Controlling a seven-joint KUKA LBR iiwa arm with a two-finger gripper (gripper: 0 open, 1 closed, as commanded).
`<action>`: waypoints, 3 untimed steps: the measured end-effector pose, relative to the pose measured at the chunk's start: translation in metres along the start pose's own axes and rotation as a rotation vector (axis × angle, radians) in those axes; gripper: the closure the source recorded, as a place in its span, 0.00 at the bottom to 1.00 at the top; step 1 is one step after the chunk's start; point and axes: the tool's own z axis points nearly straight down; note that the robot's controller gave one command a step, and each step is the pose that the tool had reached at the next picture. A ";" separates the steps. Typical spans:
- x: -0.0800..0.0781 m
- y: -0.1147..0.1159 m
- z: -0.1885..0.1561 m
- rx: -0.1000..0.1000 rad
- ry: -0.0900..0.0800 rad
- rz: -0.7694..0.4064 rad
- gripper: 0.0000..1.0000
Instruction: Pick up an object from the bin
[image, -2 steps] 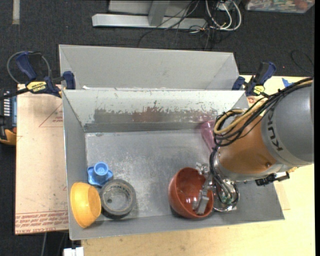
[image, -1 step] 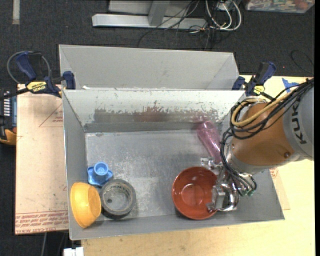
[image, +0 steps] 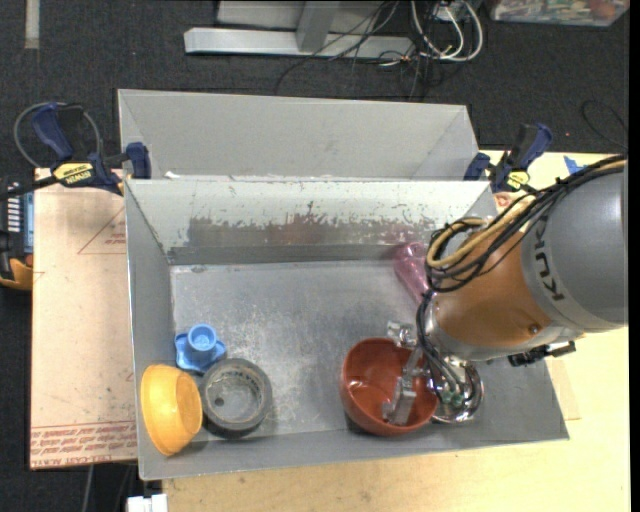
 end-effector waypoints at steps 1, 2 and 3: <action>-0.003 0.029 -0.004 0.003 -0.030 -0.562 0.00; -0.013 0.003 -0.007 -0.006 -0.047 -0.007 1.00; -0.013 0.003 -0.007 -0.006 -0.047 -0.009 1.00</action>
Offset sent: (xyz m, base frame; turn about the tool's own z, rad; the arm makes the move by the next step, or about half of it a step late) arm 0.0001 0.0004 0.0002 -0.0121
